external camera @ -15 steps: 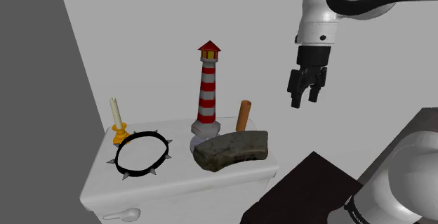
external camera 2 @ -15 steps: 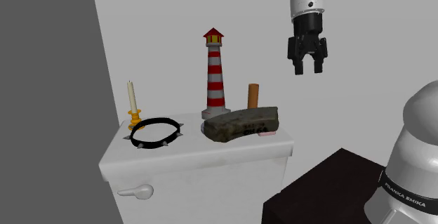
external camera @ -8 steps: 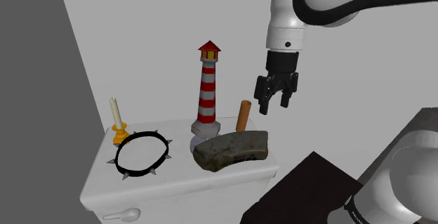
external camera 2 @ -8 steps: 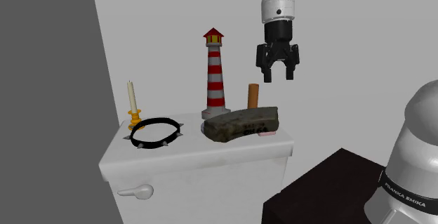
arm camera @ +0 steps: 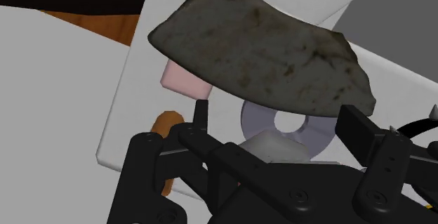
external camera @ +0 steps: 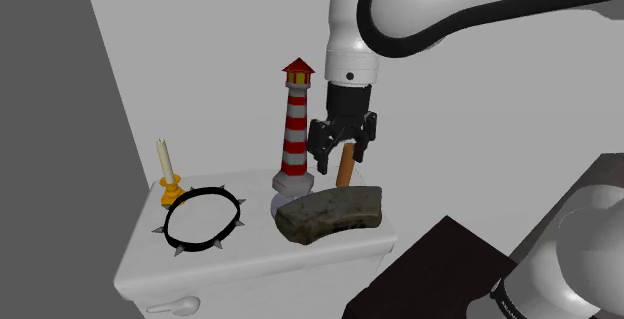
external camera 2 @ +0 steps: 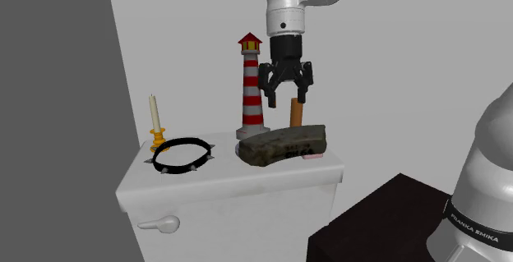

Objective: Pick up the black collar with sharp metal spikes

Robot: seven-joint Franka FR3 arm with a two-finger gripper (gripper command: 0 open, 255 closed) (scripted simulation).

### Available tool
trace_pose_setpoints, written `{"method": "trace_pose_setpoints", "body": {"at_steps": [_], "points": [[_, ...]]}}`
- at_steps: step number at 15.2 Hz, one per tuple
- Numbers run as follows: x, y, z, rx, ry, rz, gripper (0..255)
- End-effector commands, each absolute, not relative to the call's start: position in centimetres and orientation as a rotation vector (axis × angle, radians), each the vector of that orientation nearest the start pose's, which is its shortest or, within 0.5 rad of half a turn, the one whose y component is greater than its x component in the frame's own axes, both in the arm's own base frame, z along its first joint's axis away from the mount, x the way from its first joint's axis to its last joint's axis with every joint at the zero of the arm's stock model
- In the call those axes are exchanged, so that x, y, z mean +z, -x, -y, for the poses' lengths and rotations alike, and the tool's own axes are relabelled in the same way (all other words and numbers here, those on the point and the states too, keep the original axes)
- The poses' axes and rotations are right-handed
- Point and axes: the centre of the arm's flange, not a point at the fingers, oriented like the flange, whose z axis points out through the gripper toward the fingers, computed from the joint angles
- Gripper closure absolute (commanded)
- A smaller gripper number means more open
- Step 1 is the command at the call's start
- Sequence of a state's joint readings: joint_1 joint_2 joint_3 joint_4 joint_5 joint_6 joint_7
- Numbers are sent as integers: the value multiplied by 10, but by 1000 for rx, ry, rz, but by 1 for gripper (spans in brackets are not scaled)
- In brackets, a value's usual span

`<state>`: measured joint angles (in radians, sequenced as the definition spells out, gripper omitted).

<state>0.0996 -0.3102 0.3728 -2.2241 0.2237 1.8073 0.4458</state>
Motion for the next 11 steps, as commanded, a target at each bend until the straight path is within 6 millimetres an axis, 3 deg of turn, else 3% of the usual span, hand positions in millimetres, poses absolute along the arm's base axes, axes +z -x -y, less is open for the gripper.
{"method": "trace_pose_setpoints", "body": {"at_steps": [1, 11], "points": [[474, -401, -256, 220, 3095, -100, 0], [448, -456, -370, 124, 3117, -108, 0]]}}
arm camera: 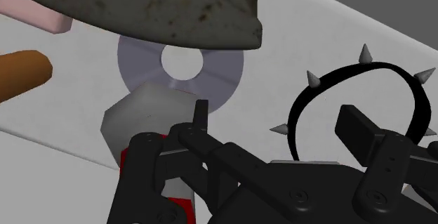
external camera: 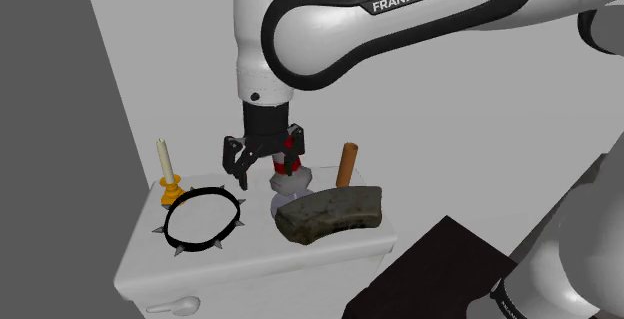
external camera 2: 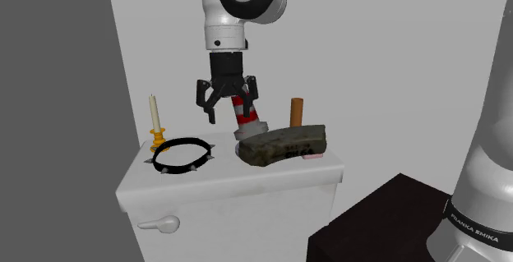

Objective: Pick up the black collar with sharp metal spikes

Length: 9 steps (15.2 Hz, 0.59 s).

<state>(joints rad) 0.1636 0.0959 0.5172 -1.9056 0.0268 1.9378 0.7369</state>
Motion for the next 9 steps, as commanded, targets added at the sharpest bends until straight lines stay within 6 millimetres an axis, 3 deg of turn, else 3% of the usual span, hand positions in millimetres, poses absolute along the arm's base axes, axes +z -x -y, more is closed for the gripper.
{"method": "trace_pose_setpoints", "body": {"at_steps": [1, 9], "points": [[445, -461, -382, 114, 3120, -109, 0], [425, -507, -473, 36, 3135, -115, 0]]}}
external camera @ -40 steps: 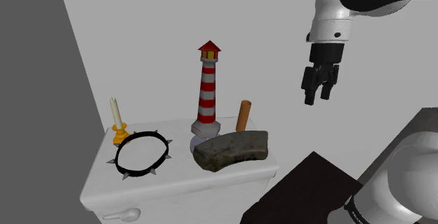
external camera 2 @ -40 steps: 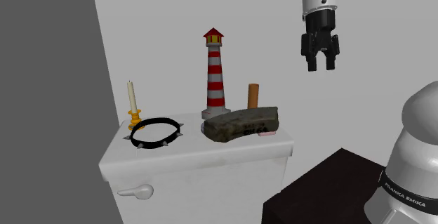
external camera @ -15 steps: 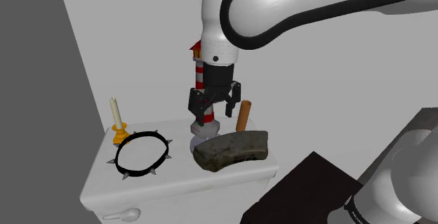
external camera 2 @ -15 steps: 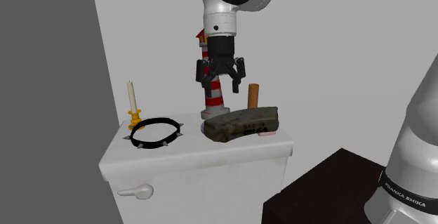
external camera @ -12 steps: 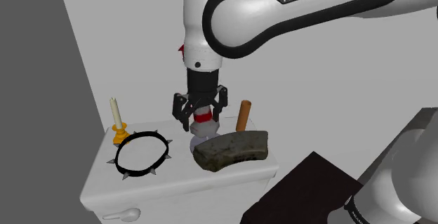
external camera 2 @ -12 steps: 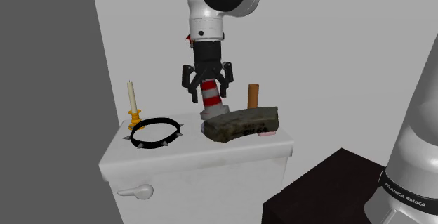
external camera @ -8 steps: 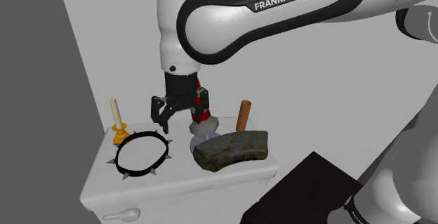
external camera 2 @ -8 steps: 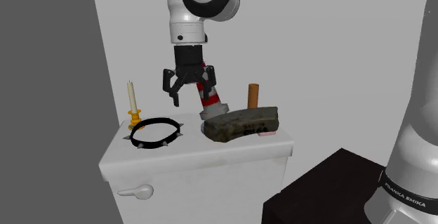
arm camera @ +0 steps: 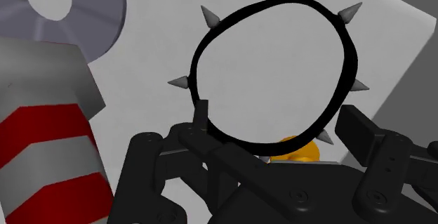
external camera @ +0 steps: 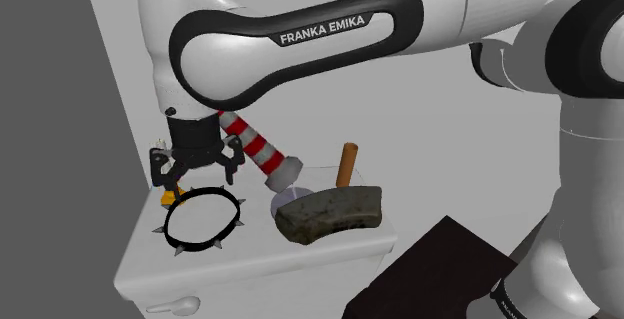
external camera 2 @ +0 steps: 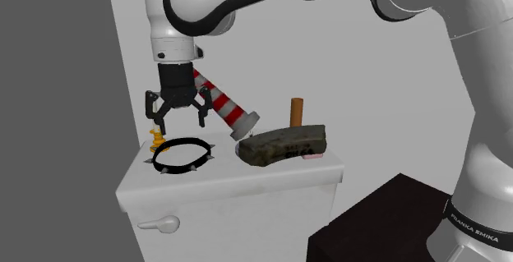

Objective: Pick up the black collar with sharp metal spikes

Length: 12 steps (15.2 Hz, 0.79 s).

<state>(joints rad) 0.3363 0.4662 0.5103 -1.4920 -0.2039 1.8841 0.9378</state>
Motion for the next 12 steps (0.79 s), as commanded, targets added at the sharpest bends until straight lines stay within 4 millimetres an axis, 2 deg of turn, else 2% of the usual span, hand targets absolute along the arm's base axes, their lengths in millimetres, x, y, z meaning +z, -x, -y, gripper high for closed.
{"method": "trace_pose_setpoints", "body": {"at_steps": [1, 4, 5, 12], "points": [[423, -513, -484, 26, 3137, -116, 0], [416, -530, -518, -3, 3142, -118, 0], [415, -532, -522, -7, 3143, -118, 0], [375, -532, -522, -7, 3143, -118, 0]]}}
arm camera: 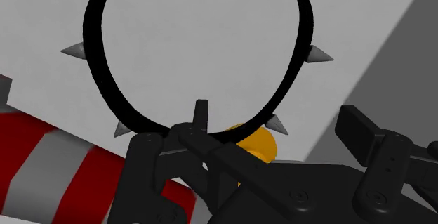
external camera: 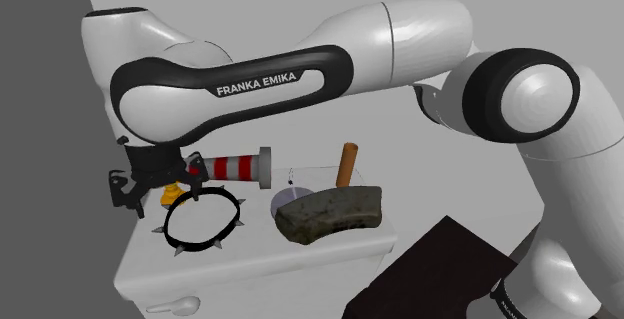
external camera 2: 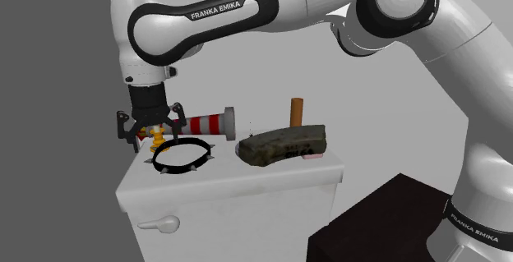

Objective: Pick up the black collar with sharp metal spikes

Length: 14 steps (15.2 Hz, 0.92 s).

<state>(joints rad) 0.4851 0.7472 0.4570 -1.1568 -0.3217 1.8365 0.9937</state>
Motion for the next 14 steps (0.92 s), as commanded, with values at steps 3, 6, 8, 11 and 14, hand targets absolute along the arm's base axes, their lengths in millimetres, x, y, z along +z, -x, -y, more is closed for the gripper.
{"method": "trace_pose_setpoints", "body": {"at_steps": [3, 6, 8, 11, 14], "points": [[374, -532, -522, -7, 3143, -118, 255], [374, -532, -522, -7, 3143, -118, 255], [374, -532, -522, -7, 3143, -118, 255], [374, -532, -522, -7, 3143, -118, 255], [385, -532, -522, -7, 3143, -118, 255]]}}
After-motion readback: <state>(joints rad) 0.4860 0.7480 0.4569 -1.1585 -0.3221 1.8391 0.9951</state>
